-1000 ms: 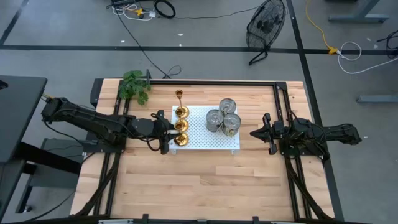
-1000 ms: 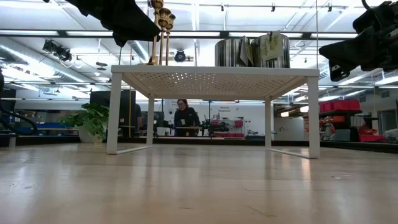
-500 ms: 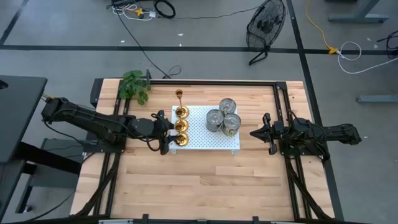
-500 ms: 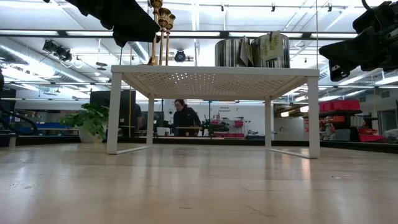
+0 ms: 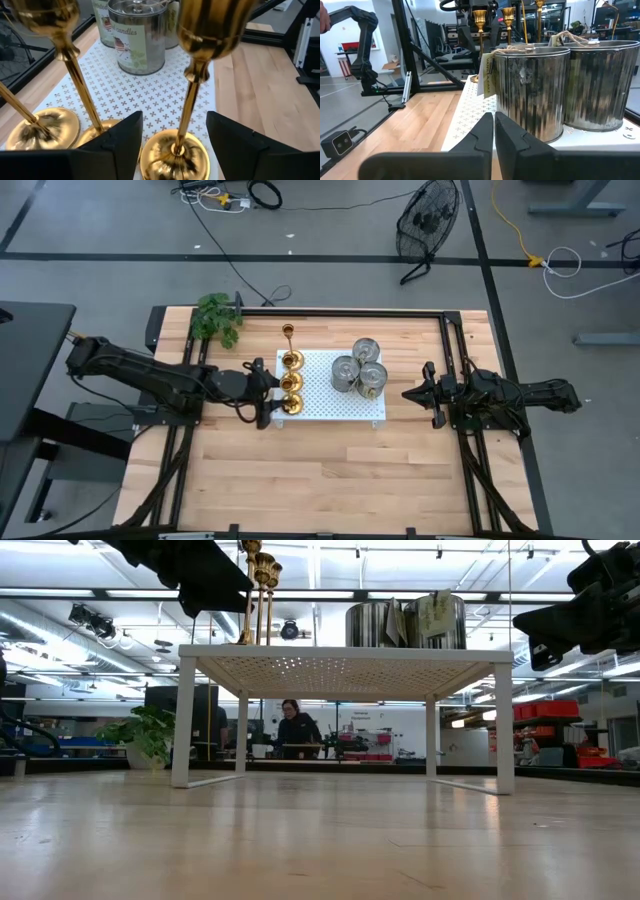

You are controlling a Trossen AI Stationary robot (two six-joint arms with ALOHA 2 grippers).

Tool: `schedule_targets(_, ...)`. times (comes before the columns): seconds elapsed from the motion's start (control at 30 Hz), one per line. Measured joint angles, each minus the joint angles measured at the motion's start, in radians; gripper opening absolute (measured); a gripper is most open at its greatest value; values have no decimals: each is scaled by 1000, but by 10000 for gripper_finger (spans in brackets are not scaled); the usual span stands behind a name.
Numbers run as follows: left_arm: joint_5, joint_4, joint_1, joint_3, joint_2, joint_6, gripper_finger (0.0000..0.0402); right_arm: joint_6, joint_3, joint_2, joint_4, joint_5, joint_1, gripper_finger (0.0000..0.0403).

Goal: Pick & Place candle stick holders
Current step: Return to Home Position

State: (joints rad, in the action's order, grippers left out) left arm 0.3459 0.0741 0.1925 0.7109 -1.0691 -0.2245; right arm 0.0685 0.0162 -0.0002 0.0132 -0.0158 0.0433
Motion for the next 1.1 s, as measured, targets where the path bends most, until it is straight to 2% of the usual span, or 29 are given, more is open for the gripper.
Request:
schedule_targets(0.43,-80,126,0,0,97,-47,223,0,0,0,0,0,0,21)
schedule_targets(0.87,-88,214,-4,0,144,-52,221,0,0,0,0,0,0,21)
schedule_targets(1.1,-116,274,-33,0,144,14,180,0,0,0,0,0,0,21)
